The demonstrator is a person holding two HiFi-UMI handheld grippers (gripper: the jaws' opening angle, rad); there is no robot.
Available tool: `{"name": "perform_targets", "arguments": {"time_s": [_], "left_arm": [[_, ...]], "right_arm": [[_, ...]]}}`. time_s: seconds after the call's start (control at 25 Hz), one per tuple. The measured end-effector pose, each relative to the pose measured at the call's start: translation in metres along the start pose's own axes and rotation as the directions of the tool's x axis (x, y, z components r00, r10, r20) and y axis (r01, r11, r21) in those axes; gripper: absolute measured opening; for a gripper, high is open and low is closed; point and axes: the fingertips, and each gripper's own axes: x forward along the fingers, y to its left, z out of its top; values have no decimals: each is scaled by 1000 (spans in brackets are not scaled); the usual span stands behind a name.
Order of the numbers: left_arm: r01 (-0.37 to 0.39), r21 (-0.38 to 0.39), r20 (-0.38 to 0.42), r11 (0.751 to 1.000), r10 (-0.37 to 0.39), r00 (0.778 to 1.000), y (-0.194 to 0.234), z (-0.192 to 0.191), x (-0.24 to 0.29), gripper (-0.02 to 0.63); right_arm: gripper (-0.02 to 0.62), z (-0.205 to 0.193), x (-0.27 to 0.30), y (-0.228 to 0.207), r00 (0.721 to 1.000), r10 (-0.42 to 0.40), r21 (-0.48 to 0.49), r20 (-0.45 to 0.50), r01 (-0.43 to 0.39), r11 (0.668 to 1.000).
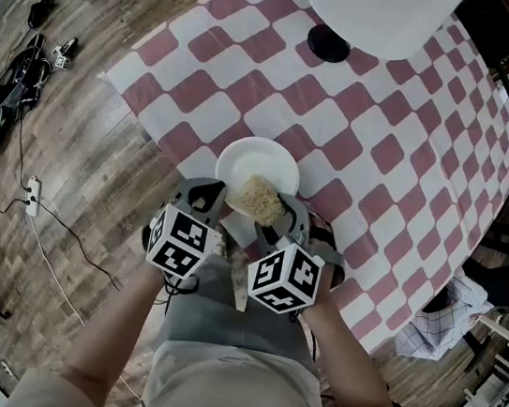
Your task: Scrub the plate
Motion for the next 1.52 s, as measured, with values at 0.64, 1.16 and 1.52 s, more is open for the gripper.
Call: {"name": "perform_targets", "arguments": {"time_s": [0.64,1.16,1.52], "left_arm": [[-58,13,-46,998,58,997,-8,3,-6,14],[-192,34,229,981,179,957,-27,133,-107,14],[-249,90,368,964,200,908,-52,200,-189,14]], "right_arm": [[244,-42,-57,-52,991,-116,207,74,98,973],[244,36,-163,-69,884,-223,340,411,79,937],[244,82,-256,-95,750,-331,424,573,74,903]]}}
